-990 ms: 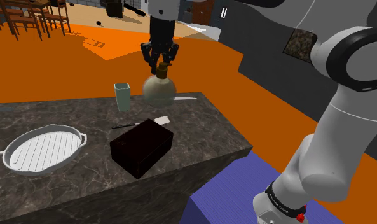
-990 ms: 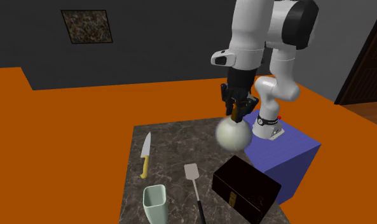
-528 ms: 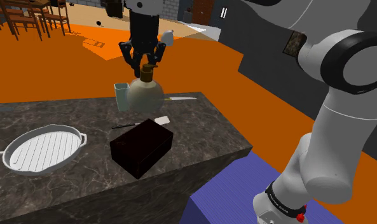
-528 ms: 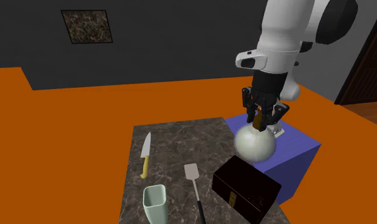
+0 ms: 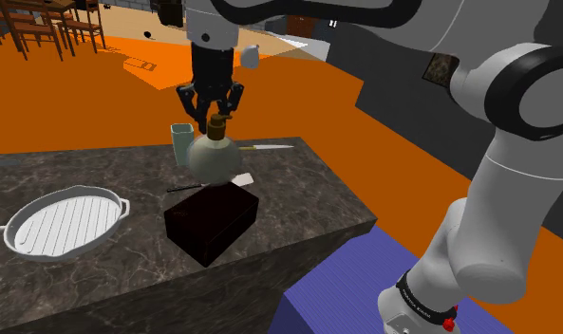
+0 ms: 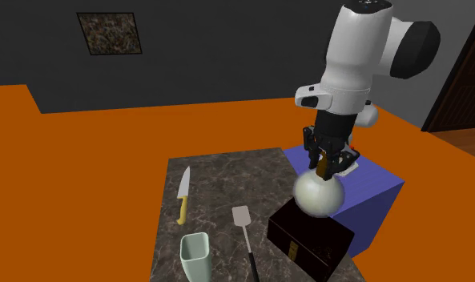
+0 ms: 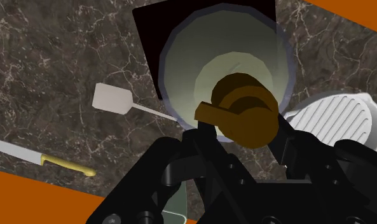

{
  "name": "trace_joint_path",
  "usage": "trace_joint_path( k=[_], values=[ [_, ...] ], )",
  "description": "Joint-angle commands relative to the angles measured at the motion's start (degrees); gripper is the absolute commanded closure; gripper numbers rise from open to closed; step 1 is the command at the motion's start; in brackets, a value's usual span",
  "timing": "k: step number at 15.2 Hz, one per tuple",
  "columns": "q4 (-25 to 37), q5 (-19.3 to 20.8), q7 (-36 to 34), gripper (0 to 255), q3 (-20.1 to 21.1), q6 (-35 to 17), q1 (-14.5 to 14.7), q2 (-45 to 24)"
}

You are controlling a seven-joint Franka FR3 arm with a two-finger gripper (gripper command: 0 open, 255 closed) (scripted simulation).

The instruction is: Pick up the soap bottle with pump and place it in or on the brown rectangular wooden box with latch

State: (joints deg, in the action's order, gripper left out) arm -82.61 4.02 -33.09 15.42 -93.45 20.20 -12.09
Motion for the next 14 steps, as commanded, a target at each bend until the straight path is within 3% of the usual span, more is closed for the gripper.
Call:
trace_joint_path(
  k=[1,14],
  values=[
    [-2.2,-0.2,0.1,255,0.0,-1.7,-0.2,0.6],
    [-12.6,-0.1,-0.1,255,-0.2,-11.8,-0.5,0.9]
  ],
)
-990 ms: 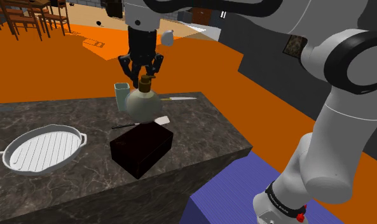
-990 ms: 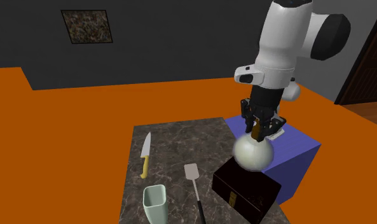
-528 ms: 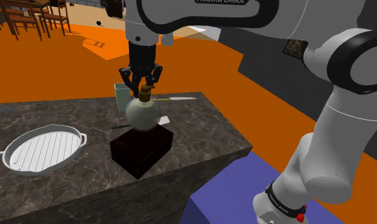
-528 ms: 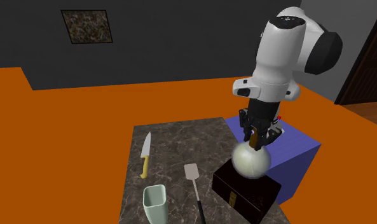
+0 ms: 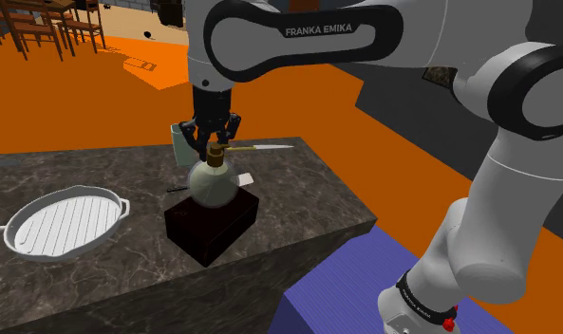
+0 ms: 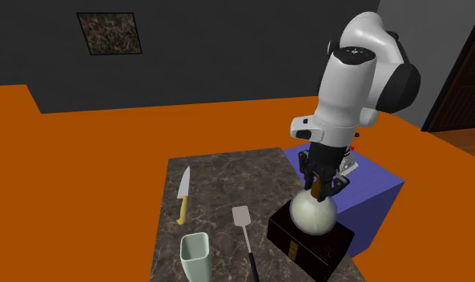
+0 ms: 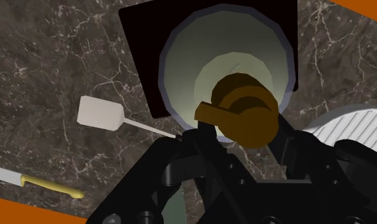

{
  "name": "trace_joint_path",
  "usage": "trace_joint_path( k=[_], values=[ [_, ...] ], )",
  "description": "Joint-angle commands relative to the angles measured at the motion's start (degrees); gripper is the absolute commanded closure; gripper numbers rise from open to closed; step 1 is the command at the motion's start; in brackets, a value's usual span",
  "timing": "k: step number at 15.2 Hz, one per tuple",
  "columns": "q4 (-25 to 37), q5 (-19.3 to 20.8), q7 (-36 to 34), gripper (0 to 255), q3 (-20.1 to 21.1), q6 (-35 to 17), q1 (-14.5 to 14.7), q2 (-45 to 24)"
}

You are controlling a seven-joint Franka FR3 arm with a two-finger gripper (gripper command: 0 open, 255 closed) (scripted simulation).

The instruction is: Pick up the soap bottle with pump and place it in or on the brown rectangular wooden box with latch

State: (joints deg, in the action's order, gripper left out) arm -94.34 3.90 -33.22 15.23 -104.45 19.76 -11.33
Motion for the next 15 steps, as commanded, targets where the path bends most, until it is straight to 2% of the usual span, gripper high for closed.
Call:
trace_joint_path(
  k=[1,9,10,15],
  values=[
    [-1.4,0.0,0.0,255,0.0,-1.5,0.0,0.0],
    [-1.4,0.0,0.0,255,0.0,-1.5,0.0,0.0],
    [-1.4,0.0,0.0,0,0.0,-1.5,0.0,0.0],
    [-1.5,0.0,0.0,0,0.0,-1.5,0.0,0.0]
  ],
)
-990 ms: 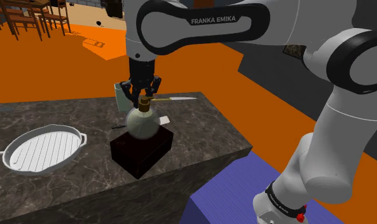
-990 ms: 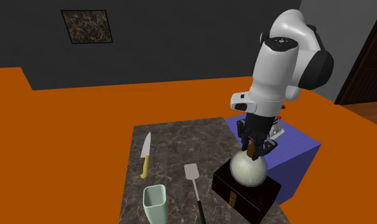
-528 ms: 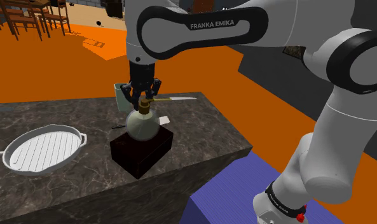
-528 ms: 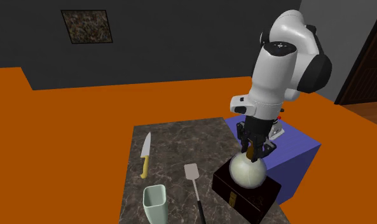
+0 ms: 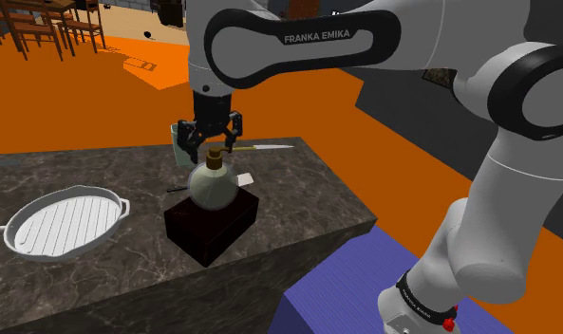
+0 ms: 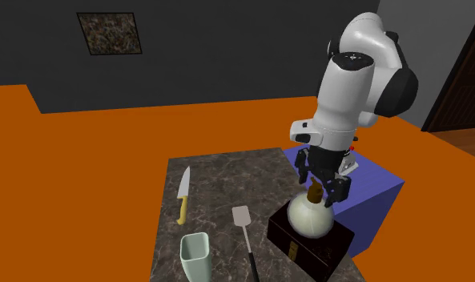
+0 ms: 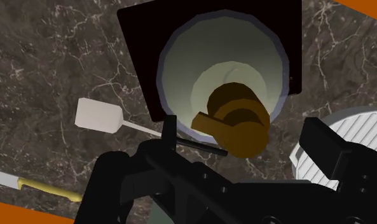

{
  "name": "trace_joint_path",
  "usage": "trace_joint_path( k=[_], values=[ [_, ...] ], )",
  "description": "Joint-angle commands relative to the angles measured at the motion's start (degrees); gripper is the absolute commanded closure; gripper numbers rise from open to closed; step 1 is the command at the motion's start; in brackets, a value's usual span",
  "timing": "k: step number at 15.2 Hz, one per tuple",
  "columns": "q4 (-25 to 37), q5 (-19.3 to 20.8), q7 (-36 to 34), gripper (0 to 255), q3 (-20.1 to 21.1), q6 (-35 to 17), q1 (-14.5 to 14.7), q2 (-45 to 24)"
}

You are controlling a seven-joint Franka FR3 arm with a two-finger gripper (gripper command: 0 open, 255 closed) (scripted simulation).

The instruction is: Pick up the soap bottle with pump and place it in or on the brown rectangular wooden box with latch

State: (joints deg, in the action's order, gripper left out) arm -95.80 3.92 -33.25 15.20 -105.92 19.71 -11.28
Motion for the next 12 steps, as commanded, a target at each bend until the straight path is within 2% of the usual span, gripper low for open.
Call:
trace_joint_path(
  k=[1,4,12],
  values=[
    [1.8,-0.1,0.0,0,0.0,1.9,0.0,0.1],
    [7.3,-0.1,0.1,0,0.2,7.3,0.2,0.0],
    [7.3,-0.1,0.1,0,0.2,7.3,0.2,0.0]
  ],
)
